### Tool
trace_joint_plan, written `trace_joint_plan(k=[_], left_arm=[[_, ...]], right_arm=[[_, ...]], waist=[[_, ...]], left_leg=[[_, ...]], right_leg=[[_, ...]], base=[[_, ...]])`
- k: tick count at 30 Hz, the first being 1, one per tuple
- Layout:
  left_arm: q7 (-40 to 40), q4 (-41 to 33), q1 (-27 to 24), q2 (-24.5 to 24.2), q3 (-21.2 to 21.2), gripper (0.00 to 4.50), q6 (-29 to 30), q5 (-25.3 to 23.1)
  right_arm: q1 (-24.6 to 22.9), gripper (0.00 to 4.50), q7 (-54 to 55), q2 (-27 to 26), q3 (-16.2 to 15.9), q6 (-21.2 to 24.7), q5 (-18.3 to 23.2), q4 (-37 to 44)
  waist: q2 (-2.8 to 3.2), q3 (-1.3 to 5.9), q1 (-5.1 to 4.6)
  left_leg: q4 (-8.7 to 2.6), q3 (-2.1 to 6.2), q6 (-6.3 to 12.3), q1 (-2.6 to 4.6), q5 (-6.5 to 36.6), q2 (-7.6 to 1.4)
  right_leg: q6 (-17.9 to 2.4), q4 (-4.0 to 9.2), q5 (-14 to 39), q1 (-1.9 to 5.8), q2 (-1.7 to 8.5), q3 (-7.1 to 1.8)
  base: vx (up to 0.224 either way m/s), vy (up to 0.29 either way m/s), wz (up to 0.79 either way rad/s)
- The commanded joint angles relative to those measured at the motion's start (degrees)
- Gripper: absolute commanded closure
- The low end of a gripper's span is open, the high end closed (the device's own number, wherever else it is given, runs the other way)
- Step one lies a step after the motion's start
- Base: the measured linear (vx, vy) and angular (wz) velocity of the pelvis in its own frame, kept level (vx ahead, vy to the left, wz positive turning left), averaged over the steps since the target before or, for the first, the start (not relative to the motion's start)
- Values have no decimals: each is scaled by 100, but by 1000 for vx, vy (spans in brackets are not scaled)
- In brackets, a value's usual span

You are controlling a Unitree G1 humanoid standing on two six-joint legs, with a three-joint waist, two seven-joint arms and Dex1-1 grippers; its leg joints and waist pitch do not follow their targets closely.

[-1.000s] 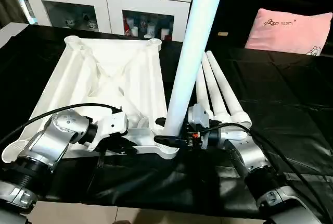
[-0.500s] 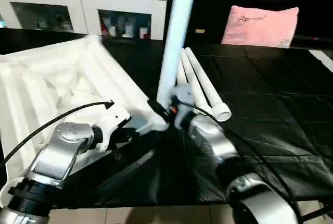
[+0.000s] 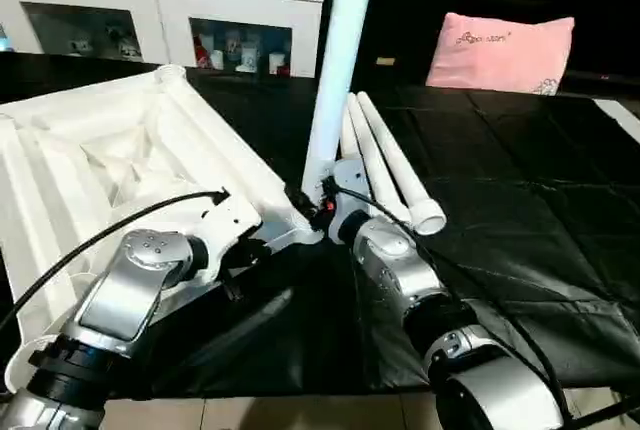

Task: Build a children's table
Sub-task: Rotate leg to tighten

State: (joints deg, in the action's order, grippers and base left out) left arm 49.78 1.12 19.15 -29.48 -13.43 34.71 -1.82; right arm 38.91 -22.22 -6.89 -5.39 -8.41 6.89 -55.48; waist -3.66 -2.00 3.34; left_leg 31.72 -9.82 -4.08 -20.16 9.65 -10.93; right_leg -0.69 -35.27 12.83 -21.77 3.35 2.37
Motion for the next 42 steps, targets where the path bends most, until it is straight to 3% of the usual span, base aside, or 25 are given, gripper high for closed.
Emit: trace_joint_plan(k=[1,6,7,8,9,11,12,14,15,19,24,32,33,36,37,42], left_arm=[[86,5,157,1,-160,450,-88,16],[139,205,243,-37,-162,450,-179,14],[155,315,273,-40,-161,450,-238,5],[157,333,278,-41,-162,450,-248,4],[161,403,293,-50,-168,450,-289,6],[163,455,305,-58,-170,450,-319,9],[167,519,315,-78,-181,450,-364,-5],[189,704,346,-146,-234,450,-531,-63],[199,754,359,-165,-250,450,-576,-79],[240,949,396,-216,-268,450,-750,-103],[314,1186,441,-270,-270,450,-995,-125],[595,1499,437,-390,-319,450,-1592,-48],[867,1584,392,-486,-385,450,-1981,-19],[1033,1640,371,-541,-427,450,-2255,-15],[1235,1693,356,-611,-480,450,-2571,-7],[1616,1778,436,-717,-578,450,-2873,37]], right_arm=[[-255,158,46,57,-32,363,-145,-549],[-382,111,-121,209,-156,81,-261,-250],[-517,102,-284,253,-138,74,-212,27],[-539,94,-309,255,-127,72,-194,73],[-666,77,-450,257,-62,115,-68,332],[-756,62,-523,287,-62,105,-36,528],[-856,51,-603,321,-51,156,25,741],[-1088,41,-744,446,-62,186,96,1218],[-1159,26,-827,481,-72,197,143,1370],[-1438,12,-984,577,-75,416,253,2026],[-1811,12,-1343,789,-217,796,389,2879],[-2099,12,-2028,1109,-413,914,582,3659],[-2108,12,-2289,1278,-424,1112,699,3908],[-2113,12,-2413,1392,-424,1240,759,4058],[-2106,12,-2558,1558,-418,1331,802,4184],[-2140,12,-3283,2167,-468,1474,885,4494]], waist=[[249,194,8],[307,211,63],[347,217,92],[336,226,110],[400,213,128],[385,201,135],[421,208,149],[385,211,159],[422,208,161],[450,180,165],[436,188,169],[402,193,183],[372,200,179],[392,220,181],[356,221,196],[340,235,240]], left_leg=[[-447,99,-373,86,2385,-239],[-422,81,-344,59,1995,-229],[-406,74,-314,47,1869,-221],[-398,68,-306,45,1780,-235],[-407,80,-298,32,1720,-227],[-408,71,-240,35,1756,-227],[-402,73,-253,44,1740,-231],[-385,62,-182,24,1561,-212],[-375,60,-155,13,1491,-211],[-391,70,-144,10,1581,-216],[-388,74,-121,14,1515,-220],[-363,66,-44,4,1393,-215],[-360,70,-15,-1,1305,-212],[-335,62,28,-2,1099,-218],[-325,59,60,6,1028,-215],[-294,37,146,11,911,-215]], right_leg=[[-945,492,1241,37,401,-286],[-1031,462,834,92,394,-275],[-1062,446,644,120,395,-281],[-1078,436,524,128,406,-281],[-1100,412,449,142,401,-274],[-1092,438,509,151,398,-272],[-1099,431,505,145,407,-274],[-1085,428,410,180,397,-274],[-1094,423,375,177,407,-277],[-1021,466,775,181,407,-272],[-978,464,803,183,403,-271],[-956,459,817,182,420,-273],[-973,448,728,192,418,-269],[-1025,395,317,199,408,-261],[-1047,388,233,201,411,-259],[-1098,359,20,211,412,-250]], base=[[0,0,0],[0,0,0],[0,0,0],[0,0,0],[0,0,0],[0,0,0],[0,0,0],[0,0,0],[0,0,0],[0,0,0],[0,0,0],[0,0,0],[0,0,0],[0,0,0],[0,0,0],[0,0,0]])
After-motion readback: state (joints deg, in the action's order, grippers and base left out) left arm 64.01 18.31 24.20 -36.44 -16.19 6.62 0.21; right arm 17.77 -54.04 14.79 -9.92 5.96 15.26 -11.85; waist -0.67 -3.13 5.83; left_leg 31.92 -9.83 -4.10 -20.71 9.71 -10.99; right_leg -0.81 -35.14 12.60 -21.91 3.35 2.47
